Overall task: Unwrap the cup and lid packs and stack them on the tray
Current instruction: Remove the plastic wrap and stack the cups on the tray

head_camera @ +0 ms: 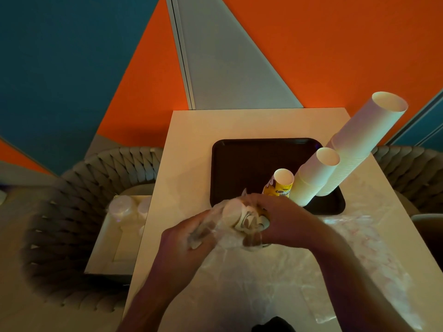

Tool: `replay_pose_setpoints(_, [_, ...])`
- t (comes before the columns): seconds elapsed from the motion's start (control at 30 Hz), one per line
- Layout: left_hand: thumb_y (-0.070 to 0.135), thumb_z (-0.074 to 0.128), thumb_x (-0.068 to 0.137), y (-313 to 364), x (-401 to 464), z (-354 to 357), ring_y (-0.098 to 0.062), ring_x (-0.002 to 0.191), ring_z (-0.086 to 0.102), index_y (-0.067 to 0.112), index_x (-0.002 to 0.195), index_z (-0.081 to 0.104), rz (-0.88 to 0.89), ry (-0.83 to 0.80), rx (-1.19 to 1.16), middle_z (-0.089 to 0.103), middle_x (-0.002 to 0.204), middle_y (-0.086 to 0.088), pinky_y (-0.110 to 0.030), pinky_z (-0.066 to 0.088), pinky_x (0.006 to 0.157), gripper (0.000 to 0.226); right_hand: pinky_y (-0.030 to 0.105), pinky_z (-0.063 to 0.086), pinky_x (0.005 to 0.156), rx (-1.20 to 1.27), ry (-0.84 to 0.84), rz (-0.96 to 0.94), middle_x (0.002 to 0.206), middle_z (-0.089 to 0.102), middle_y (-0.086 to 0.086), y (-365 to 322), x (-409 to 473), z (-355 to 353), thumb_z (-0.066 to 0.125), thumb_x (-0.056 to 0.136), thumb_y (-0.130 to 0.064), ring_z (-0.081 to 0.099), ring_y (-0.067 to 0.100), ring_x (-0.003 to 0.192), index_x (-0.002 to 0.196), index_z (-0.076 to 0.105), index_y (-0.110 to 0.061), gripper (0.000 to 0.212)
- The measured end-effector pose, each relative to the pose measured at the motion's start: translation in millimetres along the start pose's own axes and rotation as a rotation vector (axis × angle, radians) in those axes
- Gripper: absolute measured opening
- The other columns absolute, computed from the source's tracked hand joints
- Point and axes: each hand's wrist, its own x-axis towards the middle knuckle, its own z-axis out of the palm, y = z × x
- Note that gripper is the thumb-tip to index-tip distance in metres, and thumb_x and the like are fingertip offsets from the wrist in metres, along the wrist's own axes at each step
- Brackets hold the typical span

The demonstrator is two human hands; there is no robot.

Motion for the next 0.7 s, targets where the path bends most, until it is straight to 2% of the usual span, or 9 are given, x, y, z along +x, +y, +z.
replay_pose_setpoints(0.07, [0.035, 0.066, 0.088, -0.6, 0.0, -1.6, 0.014, 0.1, 0.063, 0.051, 0.111, 0.06, -0.021, 0.016, -0.018, 0.066, 0.102, 0.041, -0.002, 0.045, 0.078, 0.028, 0.022, 0.057, 0.072, -0.039, 0.087, 0.019, 0.1, 0.07, -0.015, 9.0, 0.5, -9.2, 0.097, 0.061, -0.029, 0.067, 0.0, 0.092, 0.12, 0.063, -0.032, 0.068])
replay_pose_setpoints(0.13, [0.038, 0.064, 0.086, -1.7, -0.1, -2.0, 0.011, 0.097, 0.065, 0.049, 0.106, 0.063, -0.039, 0.039, -0.051, 0.068, 0.098, 0.037, -0.004, 0.047, 0.076, 0.023, 0.016, 0.051, 0.074, -0.085, 0.239, 0.017, 0.106, 0.063, -0.02, 20.3, 2.9, -18.6, 0.096, 0.061, -0.033, 0.061, -0.005, 0.095, 0.12, 0.062, -0.029, 0.068])
replay_pose_setpoints(0.2, [0.032, 0.066, 0.088, -3.1, -0.1, -1.5, 0.009, 0.096, 0.066, 0.049, 0.103, 0.064, -0.04, 0.042, -0.057, 0.069, 0.098, 0.035, -0.005, 0.048, 0.077, 0.023, 0.008, 0.042, 0.078, -0.099, 0.431, 0.008, 0.111, 0.053, -0.022, 29.7, 6.2, -26.7, 0.094, 0.062, -0.035, 0.055, -0.009, 0.099, 0.118, 0.058, -0.029, 0.067])
replay_pose_setpoints(0.23, [0.027, 0.067, 0.09, -3.1, -0.3, -1.2, 0.009, 0.096, 0.066, 0.048, 0.103, 0.064, -0.043, 0.034, -0.059, 0.069, 0.098, 0.035, -0.006, 0.048, 0.077, 0.025, 0.008, 0.041, 0.081, -0.084, 0.525, 0.017, 0.114, 0.052, -0.018, 33.6, 8.5, -30.0, 0.093, 0.064, -0.035, 0.055, -0.007, 0.101, 0.12, 0.057, -0.028, 0.067])
replay_pose_setpoints(0.33, [0.026, 0.065, 0.092, -2.0, -0.7, -0.1, 0.009, 0.097, 0.065, 0.047, 0.105, 0.064, -0.052, 0.008, -0.078, 0.069, 0.099, 0.035, -0.005, 0.047, 0.077, 0.025, 0.027, 0.048, 0.087, 0.002, 0.707, 0.05, 0.123, 0.058, -0.006, 42.6, 15.5, -35.1, 0.091, 0.07, -0.034, 0.058, 0.008, 0.11, 0.132, 0.054, -0.026, 0.073])
replay_pose_setpoints(0.43, [0.033, 0.062, 0.09, -3.0, -0.7, 0.6, 0.01, 0.099, 0.064, 0.046, 0.108, 0.064, -0.068, 0.003, -0.09, 0.068, 0.102, 0.036, -0.004, 0.047, 0.077, 0.022, 0.027, 0.048, 0.083, 0.08, 0.802, 0.063, 0.121, 0.061, -0.004, 49.7, 22.1, -32.9, 0.089, 0.073, -0.033, 0.059, 0.012, 0.109, 0.13, 0.05, -0.025, 0.07])
replay_pose_setpoints(0.5, [0.033, 0.063, 0.091, -3.6, -0.9, 0.4, 0.009, 0.1, 0.064, 0.046, 0.108, 0.064, -0.075, 0.0, -0.092, 0.068, 0.102, 0.036, -0.005, 0.047, 0.077, 0.022, 0.031, 0.05, 0.082, 0.083, 0.845, 0.063, 0.117, 0.061, -0.005, 53.6, 26.0, -30.4, 0.088, 0.073, -0.032, 0.06, 0.013, 0.104, 0.126, 0.047, -0.028, 0.068])
replay_pose_setpoints(0.63, [0.025, 0.065, 0.094, -5.2, -1.9, -0.7, 0.008, 0.098, 0.065, 0.046, 0.106, 0.064, -0.07, 0.003, -0.081, 0.069, 0.101, 0.033, -0.006, 0.048, 0.077, 0.025, 0.044, 0.054, 0.079, -0.014, 0.871, 0.031, 0.115, 0.058, -0.003, 64.7, 34.1, -24.6, 0.087, 0.076, -0.03, 0.061, 0.023, 0.101, 0.127, 0.039, -0.032, 0.07])
replay_pose_setpoints(0.7, [0.024, 0.065, 0.094, -6.0, -2.8, -1.1, 0.007, 0.098, 0.066, 0.046, 0.106, 0.065, -0.064, 0.005, -0.081, 0.07, 0.101, 0.031, -0.008, 0.049, 0.079, 0.025, 0.043, 0.054, 0.073, -0.099, 0.872, 0.048, 0.116, 0.056, -0.002, 71.4, 37.6, -20.6, 0.084, 0.079, -0.034, 0.059, 0.025, 0.101, 0.126, 0.04, -0.031, 0.064])
